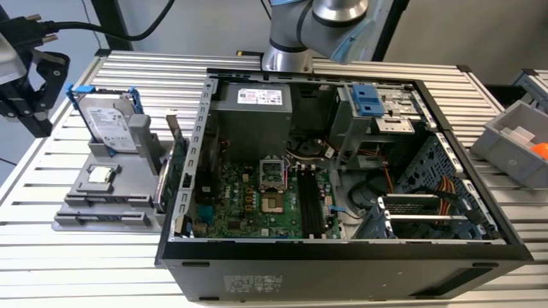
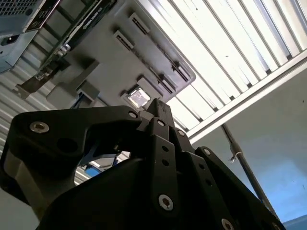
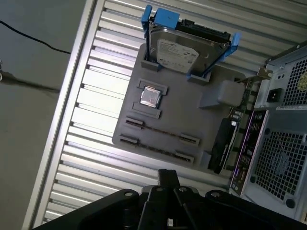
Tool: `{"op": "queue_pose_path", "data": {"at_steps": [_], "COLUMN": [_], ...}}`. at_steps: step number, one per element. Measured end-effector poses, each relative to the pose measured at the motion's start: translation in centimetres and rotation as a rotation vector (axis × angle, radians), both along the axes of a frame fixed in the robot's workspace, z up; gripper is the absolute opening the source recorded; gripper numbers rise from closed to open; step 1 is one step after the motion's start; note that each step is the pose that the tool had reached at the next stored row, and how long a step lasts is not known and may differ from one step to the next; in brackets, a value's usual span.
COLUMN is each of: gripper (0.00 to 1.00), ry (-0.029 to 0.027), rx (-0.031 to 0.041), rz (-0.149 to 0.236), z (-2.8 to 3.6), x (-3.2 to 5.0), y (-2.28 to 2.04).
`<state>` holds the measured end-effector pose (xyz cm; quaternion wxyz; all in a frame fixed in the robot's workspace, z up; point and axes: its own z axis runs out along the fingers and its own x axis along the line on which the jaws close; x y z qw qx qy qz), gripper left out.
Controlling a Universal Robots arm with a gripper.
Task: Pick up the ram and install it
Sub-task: 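Pick up the ram and move it above insertion slot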
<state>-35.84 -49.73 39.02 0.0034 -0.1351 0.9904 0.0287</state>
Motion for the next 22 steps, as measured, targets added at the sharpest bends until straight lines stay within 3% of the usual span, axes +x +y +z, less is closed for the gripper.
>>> {"op": "queue_pose_path", "data": {"at_steps": [22], "gripper": [0.00], "ry": [0.0001], "rx": [0.0000], "rz": [0.224], "z": [0.01], "x": [0.00], "y": [0.00]}}
